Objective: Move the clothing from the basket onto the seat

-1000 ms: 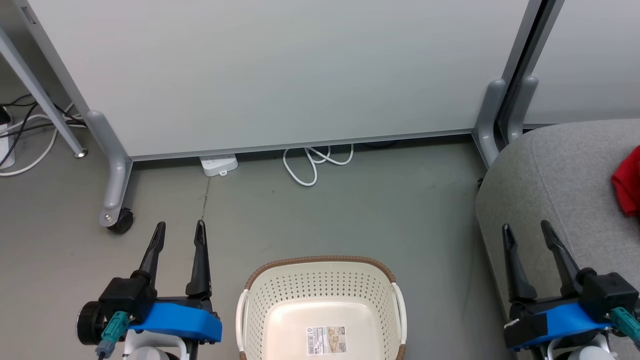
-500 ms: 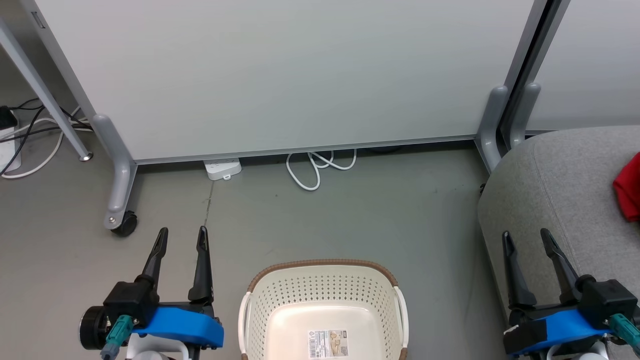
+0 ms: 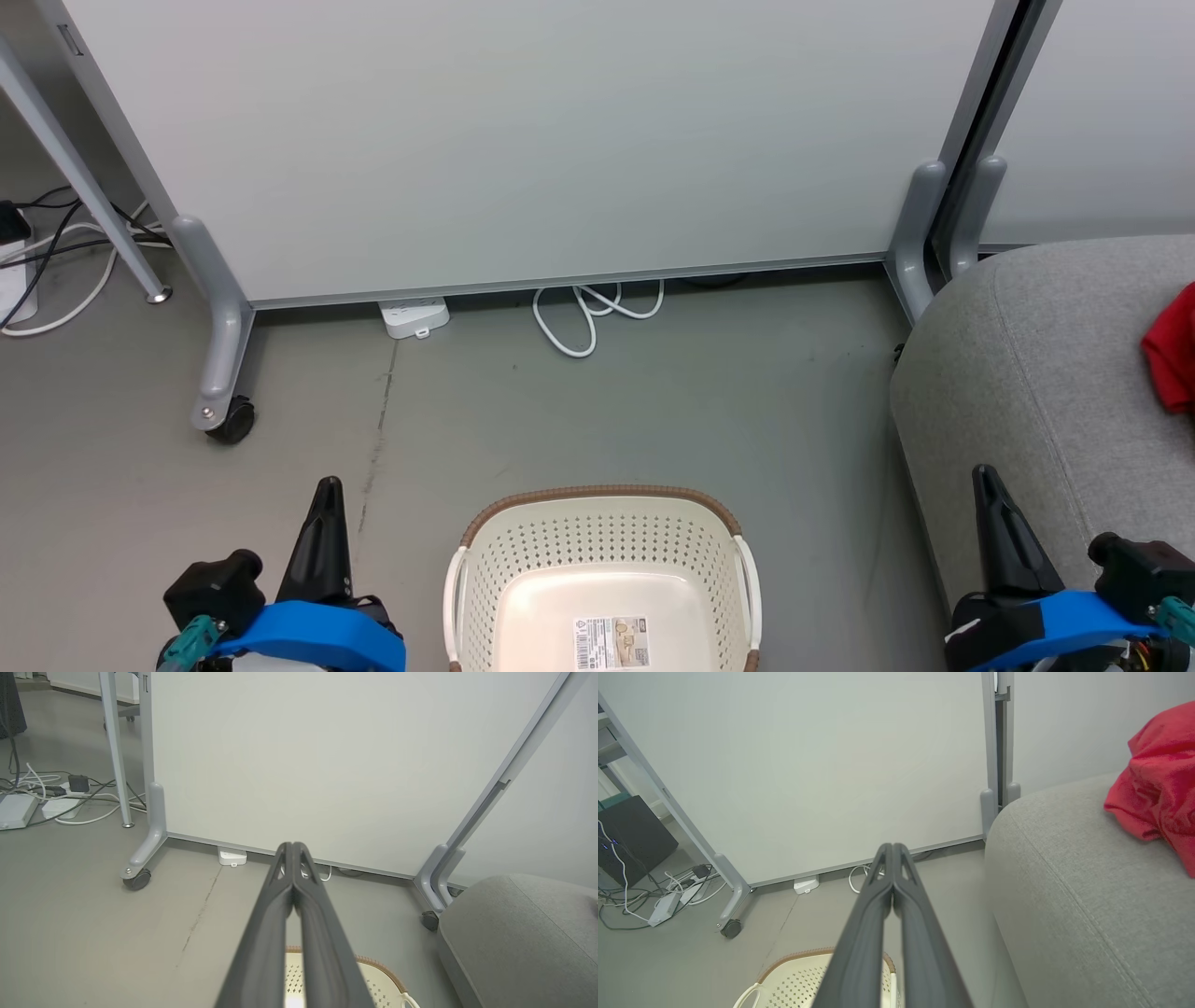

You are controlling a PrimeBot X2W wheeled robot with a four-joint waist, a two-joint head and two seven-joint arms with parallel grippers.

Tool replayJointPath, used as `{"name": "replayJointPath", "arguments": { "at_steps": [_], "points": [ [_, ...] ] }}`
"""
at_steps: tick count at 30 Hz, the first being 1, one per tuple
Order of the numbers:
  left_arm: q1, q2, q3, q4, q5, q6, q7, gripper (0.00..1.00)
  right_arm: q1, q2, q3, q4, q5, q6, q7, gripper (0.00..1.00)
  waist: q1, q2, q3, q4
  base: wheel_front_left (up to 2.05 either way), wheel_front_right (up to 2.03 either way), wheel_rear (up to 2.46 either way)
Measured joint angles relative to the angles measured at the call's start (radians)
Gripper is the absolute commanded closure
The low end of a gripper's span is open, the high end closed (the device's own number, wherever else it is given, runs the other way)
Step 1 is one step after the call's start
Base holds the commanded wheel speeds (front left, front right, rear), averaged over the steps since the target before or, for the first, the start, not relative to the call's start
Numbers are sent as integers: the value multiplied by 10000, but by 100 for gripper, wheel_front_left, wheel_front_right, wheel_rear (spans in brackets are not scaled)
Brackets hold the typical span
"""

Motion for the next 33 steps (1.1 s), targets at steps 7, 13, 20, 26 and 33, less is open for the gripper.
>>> {"name": "replayJointPath", "arguments": {
  "at_steps": [7, 13, 20, 26, 33],
  "points": [
    [-12, -2, 136, -79, -1250, -12, 299, 100, -16, 10, -17, -21, 1313, 0, 307, 100, 0, 0, -11, -32, 0, 0, 0],
    [-39, -2, 270, -134, -2228, -38, 550, 100, -34, 21, -40, -50, 2336, 0, 541, 100, 0, 0, -22, -58, 0, 0, 0],
    [-60, -2, 370, -199, -3300, -42, 825, 100, -89, 29, -75, -65, 3452, 0, 813, 100, 0, -1, -33, -89, 0, 0, 0],
    [-128, -2, 502, -265, -4163, -69, 1045, 100, -114, 36, -107, -73, 4370, 0, 1051, 100, 0, 0, -44, -115, 0, 0, 0],
    [-174, -2, 610, -314, -5093, -73, 1289, 100, -143, 50, -142, -86, 5319, 0, 1294, 100, 0, -1, -55, -146, 0, 0, 0]
  ]
}}
